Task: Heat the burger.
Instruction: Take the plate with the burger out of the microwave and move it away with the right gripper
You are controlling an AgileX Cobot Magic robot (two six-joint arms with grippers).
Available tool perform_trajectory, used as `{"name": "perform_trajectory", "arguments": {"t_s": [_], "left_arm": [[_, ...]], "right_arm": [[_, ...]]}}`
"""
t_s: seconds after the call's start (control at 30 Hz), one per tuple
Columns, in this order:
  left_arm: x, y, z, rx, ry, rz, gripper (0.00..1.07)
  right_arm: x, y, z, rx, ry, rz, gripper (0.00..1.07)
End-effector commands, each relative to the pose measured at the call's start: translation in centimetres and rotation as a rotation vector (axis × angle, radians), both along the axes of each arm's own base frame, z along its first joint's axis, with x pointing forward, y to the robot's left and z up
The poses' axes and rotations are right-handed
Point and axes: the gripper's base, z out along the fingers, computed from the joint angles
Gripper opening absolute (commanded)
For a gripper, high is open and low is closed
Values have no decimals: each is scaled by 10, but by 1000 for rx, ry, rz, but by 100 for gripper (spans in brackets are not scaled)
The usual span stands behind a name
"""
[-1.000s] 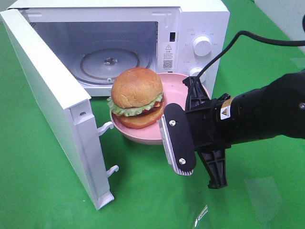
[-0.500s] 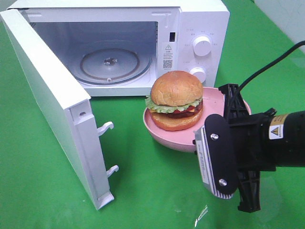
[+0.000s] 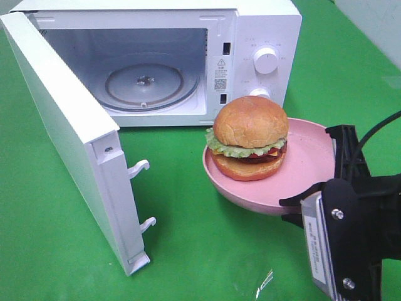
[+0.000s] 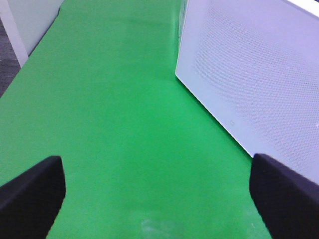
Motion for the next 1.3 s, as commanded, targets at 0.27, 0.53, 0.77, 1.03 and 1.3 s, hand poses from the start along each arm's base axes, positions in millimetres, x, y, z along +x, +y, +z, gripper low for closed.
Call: {"name": "perform_trajectory", "arguments": {"t_s": [0.27, 0.53, 0.77, 1.03, 1.3], "left_arm": [[-1, 0, 0, 0, -2, -1, 92], [-1, 0, 0, 0, -2, -1, 92], [-1, 0, 0, 0, -2, -1, 92], [-1, 0, 0, 0, -2, -1, 92], [-1, 0, 0, 0, -2, -1, 92]], "right_arm": [[-12, -11, 21, 77, -151, 16, 0], [-10, -25, 23, 64, -134, -53, 0], [-11, -34, 22, 33, -100, -115, 0], [-11, -41, 19, -16, -68, -181, 0], [-8, -53, 16, -44, -32, -346, 0]]}}
